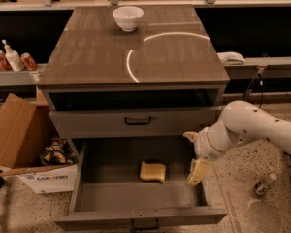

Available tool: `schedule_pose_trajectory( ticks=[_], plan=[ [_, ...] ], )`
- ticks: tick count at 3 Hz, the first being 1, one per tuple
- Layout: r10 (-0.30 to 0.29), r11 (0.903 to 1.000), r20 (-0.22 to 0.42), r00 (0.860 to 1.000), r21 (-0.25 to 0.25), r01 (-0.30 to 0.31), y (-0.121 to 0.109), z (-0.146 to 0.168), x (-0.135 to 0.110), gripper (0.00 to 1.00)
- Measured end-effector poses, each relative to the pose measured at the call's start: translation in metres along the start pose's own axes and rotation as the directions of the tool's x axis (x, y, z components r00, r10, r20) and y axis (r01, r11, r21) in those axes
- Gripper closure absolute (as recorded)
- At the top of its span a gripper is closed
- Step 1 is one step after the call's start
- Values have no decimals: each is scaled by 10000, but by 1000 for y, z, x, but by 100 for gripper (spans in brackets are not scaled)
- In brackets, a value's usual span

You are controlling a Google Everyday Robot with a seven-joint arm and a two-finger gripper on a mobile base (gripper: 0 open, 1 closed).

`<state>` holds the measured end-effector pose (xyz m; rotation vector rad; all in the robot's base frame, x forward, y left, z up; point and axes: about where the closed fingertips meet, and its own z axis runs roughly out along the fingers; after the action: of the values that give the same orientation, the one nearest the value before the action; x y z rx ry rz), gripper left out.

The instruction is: Pick sponge from middle drawer and place on counter

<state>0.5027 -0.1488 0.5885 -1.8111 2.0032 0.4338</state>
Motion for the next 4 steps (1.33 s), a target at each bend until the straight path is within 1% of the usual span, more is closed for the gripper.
schedule_pose_trajectory(
  ticks=[1, 2, 3, 4],
  plan=[
    [-281, 9995, 383, 9989, 126, 276, -8, 30, 6, 0],
    [-487, 9974, 888, 9949, -495, 533, -23, 117, 9, 0],
    [-487, 9974, 890, 9948, -493, 533, -23, 117, 9, 0],
    [-572, 9982, 1470, 9875, -93, 592, -28, 145, 11, 0]
  ],
)
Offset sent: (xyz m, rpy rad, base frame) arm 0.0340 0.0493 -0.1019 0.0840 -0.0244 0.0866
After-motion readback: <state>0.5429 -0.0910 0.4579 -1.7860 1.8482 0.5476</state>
